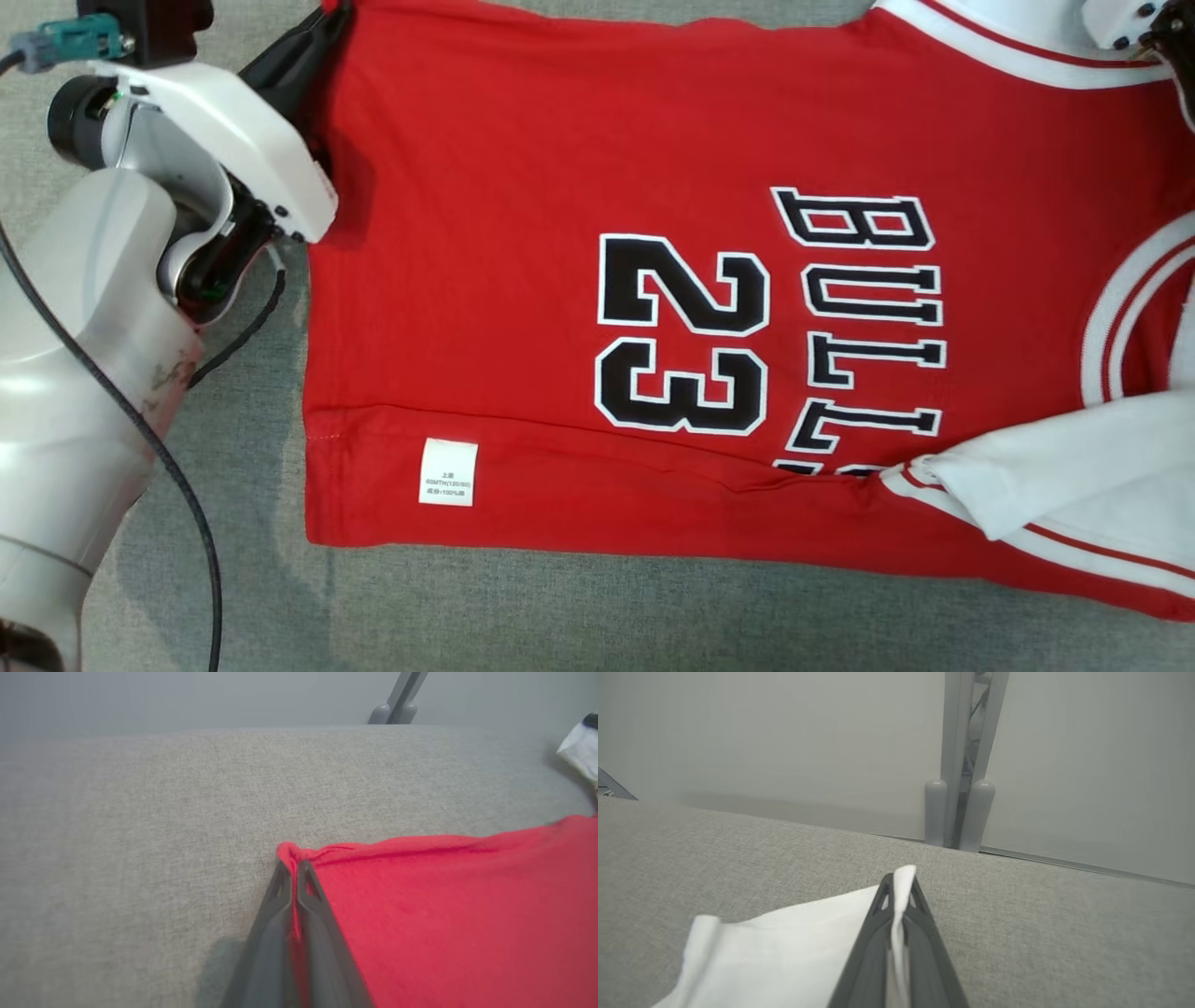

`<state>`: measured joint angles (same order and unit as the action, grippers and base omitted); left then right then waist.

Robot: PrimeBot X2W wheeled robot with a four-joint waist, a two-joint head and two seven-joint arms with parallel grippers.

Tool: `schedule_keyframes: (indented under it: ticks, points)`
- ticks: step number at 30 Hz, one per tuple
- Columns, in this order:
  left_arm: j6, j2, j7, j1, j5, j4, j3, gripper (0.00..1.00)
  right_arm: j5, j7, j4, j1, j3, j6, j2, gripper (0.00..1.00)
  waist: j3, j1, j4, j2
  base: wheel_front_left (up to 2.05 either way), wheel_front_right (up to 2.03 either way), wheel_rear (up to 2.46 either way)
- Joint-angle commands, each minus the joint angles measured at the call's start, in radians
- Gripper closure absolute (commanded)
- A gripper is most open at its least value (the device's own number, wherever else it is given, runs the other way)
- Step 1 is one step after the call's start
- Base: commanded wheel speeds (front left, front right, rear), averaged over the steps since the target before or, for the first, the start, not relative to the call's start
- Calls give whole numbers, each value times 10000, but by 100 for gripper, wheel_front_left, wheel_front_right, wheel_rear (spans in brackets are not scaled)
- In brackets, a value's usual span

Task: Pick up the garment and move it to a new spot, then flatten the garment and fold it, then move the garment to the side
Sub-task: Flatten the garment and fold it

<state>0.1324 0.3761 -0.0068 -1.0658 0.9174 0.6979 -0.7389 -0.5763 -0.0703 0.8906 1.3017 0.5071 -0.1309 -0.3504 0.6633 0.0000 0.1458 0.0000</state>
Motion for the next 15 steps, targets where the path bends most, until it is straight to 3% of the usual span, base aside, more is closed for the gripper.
schedule_keyframes:
  ticks: [1,7,15]
  points:
    - [-37,294,-125,231,120,81,22,100,-359,286,-297,-201,62,3,-191,100,-230,0,-137,0,0,0,0]
    - [-63,731,-379,728,319,-160,178,100,-1375,694,-1713,-1072,411,3,-866,100,-762,0,-412,0,0,0,0]
    - [-57,1098,-117,1302,912,-875,410,100,-2035,720,-2925,-2021,552,1,-1256,100,-1144,0,-709,0,0,0,0]
